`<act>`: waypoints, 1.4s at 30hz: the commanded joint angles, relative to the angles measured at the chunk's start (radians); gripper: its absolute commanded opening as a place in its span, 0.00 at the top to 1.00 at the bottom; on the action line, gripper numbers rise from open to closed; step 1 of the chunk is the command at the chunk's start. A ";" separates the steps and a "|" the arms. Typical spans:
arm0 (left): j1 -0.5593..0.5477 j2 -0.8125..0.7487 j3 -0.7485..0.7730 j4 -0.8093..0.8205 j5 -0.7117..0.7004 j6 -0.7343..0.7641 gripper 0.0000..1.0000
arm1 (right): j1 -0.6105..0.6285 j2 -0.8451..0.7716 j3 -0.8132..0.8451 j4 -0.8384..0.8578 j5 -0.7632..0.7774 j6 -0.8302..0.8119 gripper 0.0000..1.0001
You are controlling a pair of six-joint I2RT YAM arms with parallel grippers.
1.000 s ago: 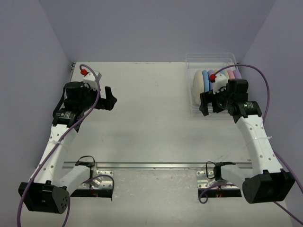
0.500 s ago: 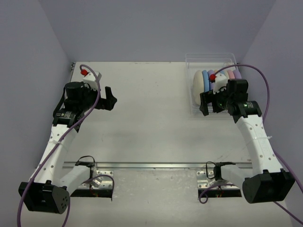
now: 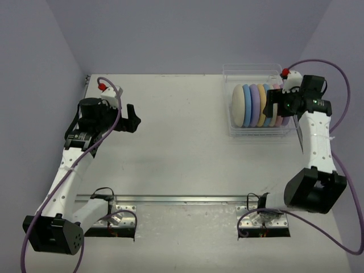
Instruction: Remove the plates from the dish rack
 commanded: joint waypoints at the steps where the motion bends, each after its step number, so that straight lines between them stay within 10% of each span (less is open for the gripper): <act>1: 0.007 -0.003 0.018 0.040 0.009 0.008 0.00 | -0.109 0.118 0.194 -0.013 -0.123 -0.058 0.17; 18: 0.007 0.015 0.016 0.049 0.027 0.004 0.00 | -0.292 0.529 0.669 -0.233 -0.327 -0.267 0.47; 42: 0.007 0.051 0.023 0.053 0.030 0.003 0.00 | -0.282 0.722 0.763 -0.375 -0.414 -0.397 0.63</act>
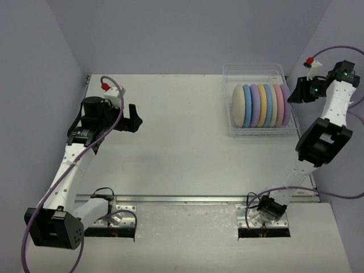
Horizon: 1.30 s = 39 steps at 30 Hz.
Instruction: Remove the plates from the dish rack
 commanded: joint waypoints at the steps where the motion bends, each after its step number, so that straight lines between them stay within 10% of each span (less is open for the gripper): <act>1: 0.007 0.001 0.022 0.045 0.015 0.003 0.00 | -0.001 0.040 0.040 -0.033 -0.051 -0.029 0.66; 22: 0.007 0.009 0.021 0.045 0.013 -0.003 0.00 | -0.005 0.047 0.120 -0.216 -0.179 -0.155 0.99; 39: 0.007 0.009 0.019 0.046 -0.004 -0.006 0.00 | -0.011 -0.109 0.173 -0.208 -0.290 -0.060 1.00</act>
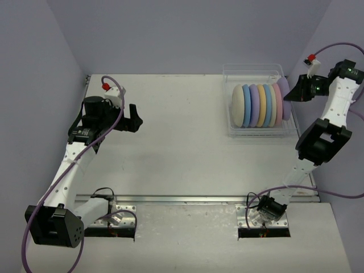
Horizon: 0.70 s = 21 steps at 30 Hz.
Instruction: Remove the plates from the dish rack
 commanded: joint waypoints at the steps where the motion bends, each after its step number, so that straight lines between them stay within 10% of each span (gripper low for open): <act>1: 0.007 -0.007 0.019 0.046 -0.007 -0.005 0.00 | -0.011 -0.159 0.038 0.060 -0.074 0.034 1.00; 14: 0.007 -0.011 0.023 0.050 -0.022 -0.011 0.00 | -0.011 -0.311 0.024 0.239 0.182 0.005 1.00; 21: 0.007 -0.010 0.073 0.023 0.081 -0.054 0.00 | 0.174 -0.644 -0.385 0.503 0.165 -0.141 1.00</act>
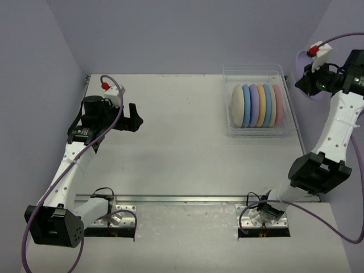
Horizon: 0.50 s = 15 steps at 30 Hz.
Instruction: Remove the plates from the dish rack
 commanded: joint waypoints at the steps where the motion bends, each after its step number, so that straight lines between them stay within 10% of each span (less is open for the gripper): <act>1: 0.007 -0.010 0.079 0.022 0.096 -0.060 0.00 | 0.234 -0.272 -0.310 0.271 0.070 -0.163 1.00; 15: 0.007 0.100 0.299 -0.093 0.244 -0.106 0.16 | 1.048 -0.529 -0.862 0.607 0.633 -0.606 1.00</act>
